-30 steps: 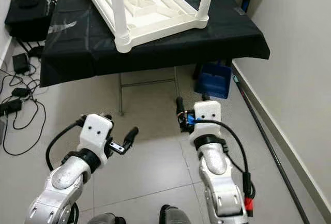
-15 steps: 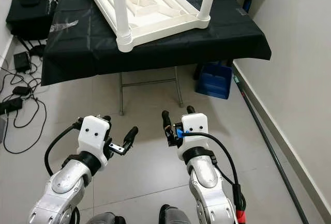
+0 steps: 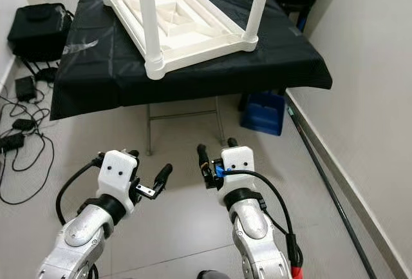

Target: Building children table

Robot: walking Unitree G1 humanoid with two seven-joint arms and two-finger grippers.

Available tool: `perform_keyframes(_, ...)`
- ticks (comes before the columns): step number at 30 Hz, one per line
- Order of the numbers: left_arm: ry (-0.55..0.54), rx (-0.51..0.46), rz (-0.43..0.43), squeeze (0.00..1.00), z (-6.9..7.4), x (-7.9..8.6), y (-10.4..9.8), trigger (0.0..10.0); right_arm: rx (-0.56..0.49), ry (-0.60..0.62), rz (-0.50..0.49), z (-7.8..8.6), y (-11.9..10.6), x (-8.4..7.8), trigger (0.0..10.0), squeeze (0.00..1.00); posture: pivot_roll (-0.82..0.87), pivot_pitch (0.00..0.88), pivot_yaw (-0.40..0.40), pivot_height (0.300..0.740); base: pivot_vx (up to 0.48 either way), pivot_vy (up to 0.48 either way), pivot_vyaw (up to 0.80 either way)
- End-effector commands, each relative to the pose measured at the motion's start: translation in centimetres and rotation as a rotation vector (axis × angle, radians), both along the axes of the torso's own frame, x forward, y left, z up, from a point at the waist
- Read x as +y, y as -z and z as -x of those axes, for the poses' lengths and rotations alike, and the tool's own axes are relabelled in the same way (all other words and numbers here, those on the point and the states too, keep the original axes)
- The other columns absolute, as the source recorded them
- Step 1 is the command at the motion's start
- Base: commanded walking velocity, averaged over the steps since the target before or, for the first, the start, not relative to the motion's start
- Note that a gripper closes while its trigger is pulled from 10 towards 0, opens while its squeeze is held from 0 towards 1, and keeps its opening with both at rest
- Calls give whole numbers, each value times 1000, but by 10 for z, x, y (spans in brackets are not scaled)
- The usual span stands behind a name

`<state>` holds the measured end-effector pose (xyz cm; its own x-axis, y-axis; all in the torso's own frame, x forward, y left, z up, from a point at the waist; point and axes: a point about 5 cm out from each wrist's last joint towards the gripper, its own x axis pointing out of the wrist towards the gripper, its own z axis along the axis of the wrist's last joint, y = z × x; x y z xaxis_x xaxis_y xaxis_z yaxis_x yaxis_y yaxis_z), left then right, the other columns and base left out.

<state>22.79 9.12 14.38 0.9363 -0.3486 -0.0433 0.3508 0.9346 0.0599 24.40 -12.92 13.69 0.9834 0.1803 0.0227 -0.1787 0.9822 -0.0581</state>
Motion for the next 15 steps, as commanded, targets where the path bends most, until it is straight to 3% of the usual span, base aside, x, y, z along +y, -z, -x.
perform_keyframes(1,10,13,9,0,0,-1,3,10000,22,4,7,0,3,-1,10000,0,120,133,-46,740,412,0,0)
perform_keyframes(11,15,16,11,0,0,-1,4,10000,21,6,5,-2,2,-2,10000,0,122,138,-44,740,420,0,0)
perform_keyframes(15,16,22,12,0,-1,-1,5,10000,22,4,8,-3,2,-4,10000,0,120,138,-45,740,0,0,0)
